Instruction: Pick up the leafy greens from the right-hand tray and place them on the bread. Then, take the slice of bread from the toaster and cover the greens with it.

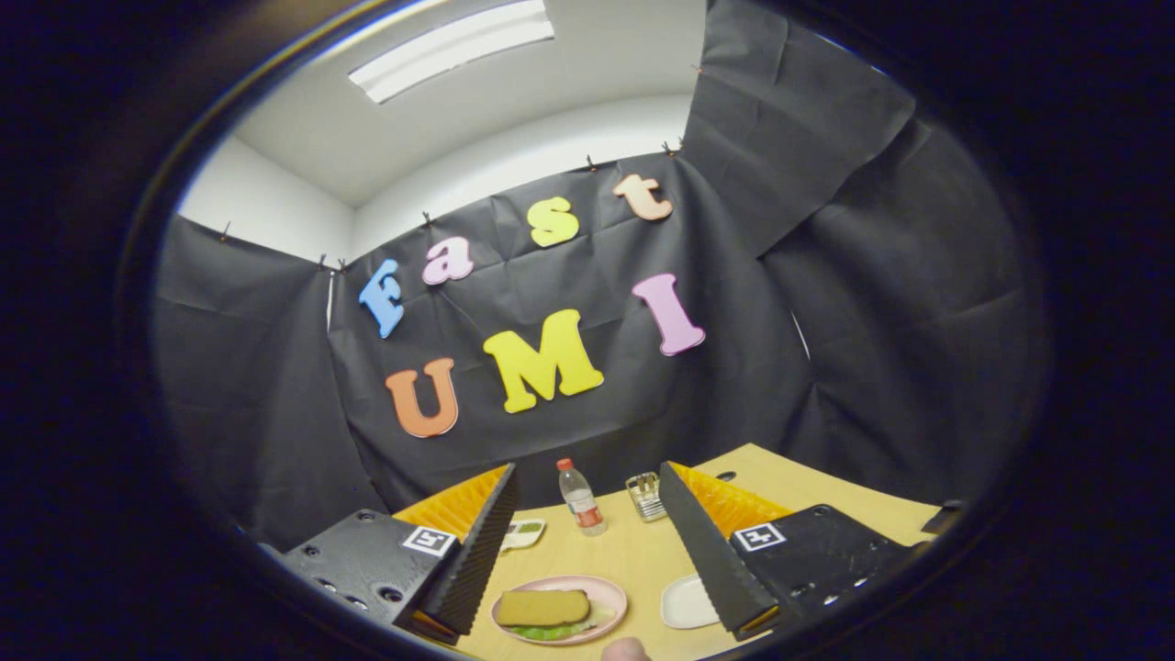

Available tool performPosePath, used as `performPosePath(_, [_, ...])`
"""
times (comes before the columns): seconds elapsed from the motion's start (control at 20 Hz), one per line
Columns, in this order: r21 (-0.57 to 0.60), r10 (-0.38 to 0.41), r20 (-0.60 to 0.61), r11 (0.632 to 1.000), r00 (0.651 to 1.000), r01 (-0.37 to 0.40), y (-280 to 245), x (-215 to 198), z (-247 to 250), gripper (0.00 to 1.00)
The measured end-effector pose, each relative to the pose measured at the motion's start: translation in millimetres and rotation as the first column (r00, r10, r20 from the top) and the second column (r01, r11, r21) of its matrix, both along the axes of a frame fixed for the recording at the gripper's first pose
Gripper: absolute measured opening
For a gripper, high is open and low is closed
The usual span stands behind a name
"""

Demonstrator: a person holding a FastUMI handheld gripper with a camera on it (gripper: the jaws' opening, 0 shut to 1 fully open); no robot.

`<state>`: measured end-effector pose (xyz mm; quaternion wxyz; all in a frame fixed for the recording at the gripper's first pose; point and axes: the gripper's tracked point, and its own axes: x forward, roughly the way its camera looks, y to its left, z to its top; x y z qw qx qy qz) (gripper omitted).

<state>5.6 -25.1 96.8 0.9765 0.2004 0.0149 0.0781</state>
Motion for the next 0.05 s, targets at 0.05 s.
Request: performPosePath(0.05, [0.02,0.022,-0.013,1.0,1.0,-0.021,6.6,-0.7,-3.6,0.94])
